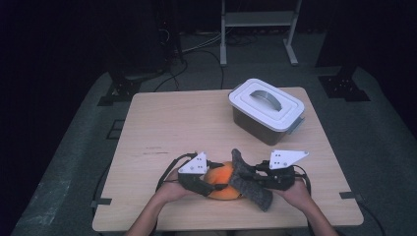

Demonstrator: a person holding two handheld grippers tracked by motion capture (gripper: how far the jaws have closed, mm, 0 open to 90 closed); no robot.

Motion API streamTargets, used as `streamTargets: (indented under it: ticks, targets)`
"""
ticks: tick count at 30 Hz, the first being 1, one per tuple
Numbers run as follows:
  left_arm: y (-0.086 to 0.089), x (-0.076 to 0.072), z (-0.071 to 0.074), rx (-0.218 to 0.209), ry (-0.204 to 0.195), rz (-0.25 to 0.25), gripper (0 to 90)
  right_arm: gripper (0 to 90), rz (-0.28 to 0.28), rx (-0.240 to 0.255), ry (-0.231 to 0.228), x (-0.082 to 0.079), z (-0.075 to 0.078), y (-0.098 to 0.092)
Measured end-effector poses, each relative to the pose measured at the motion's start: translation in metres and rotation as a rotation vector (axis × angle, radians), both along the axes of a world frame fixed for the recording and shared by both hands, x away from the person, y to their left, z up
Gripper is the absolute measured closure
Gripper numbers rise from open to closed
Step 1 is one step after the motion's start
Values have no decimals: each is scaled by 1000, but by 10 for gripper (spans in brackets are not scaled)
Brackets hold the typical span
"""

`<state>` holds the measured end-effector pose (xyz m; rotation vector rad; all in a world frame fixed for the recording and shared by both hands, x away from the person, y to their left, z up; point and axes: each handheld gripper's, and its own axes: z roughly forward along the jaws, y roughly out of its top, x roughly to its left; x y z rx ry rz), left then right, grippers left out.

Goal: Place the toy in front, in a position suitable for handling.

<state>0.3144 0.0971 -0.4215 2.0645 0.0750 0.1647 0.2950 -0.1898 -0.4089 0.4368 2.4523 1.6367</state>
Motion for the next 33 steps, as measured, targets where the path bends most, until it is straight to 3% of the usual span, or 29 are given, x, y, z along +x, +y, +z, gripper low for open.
streamTargets:
  ticks: [2,8,15,19,21,23,24,27,29,30,33]
  targets:
    - [-1,0,0,0,-2,-2,356,744,11,28,-13,0,6,8]
    - [-2,-1,1,9,-1,-1,342,747,25,-15,-21,-1,1,15]
    - [-2,0,6,12,38,32,193,750,20,-31,-4,-1,-5,7]
    - [1,2,5,1,58,40,238,750,13,-35,12,1,-6,2]
    - [2,1,6,11,30,28,337,749,15,-41,17,1,-7,0]
    - [1,0,6,10,29,30,365,751,15,-43,15,1,-3,0]
    - [1,0,6,6,31,30,365,751,15,-43,15,1,-3,0]
    - [-2,-1,5,-11,31,24,377,753,11,23,-14,-1,9,0]
    - [-3,-1,5,-11,26,20,377,753,17,20,-20,-3,11,3]
    - [-4,-2,5,-11,21,19,375,752,27,-16,-37,-4,10,9]
    - [-4,-2,6,4,12,22,349,754,30,-21,-22,-2,4,8]
